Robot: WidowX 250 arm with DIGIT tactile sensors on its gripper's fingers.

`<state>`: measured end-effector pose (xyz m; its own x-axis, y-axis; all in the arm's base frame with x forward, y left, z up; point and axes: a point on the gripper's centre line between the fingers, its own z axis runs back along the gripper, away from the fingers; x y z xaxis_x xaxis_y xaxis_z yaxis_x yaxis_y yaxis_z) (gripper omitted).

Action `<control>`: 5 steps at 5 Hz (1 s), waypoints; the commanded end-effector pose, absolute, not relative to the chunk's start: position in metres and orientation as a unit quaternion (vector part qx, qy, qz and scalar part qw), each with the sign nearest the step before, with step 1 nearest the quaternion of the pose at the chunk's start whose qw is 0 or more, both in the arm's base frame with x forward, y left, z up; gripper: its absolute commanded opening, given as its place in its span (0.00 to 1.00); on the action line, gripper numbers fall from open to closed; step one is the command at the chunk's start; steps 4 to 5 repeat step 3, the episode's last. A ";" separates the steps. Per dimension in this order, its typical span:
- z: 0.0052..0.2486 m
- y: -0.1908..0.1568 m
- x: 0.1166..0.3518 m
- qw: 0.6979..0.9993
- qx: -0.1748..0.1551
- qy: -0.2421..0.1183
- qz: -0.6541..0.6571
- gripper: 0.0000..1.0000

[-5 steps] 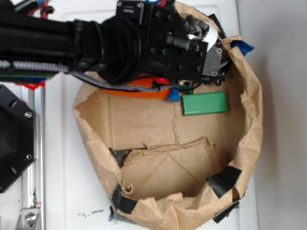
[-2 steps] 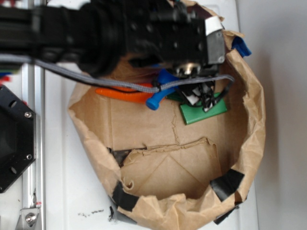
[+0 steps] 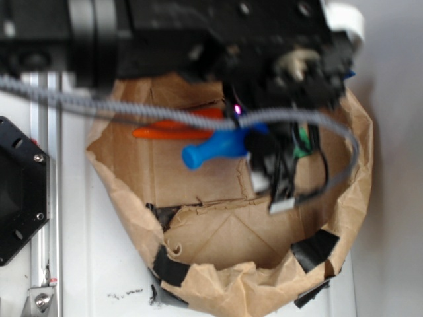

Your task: Grab the blue bottle.

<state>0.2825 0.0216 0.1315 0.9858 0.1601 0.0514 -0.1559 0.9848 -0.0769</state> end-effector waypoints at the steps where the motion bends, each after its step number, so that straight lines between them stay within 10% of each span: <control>1: 0.168 0.000 0.267 0.993 -0.014 -0.059 -0.106 0.00; 5: 0.171 0.005 0.266 0.992 -0.014 -0.087 -0.092 0.00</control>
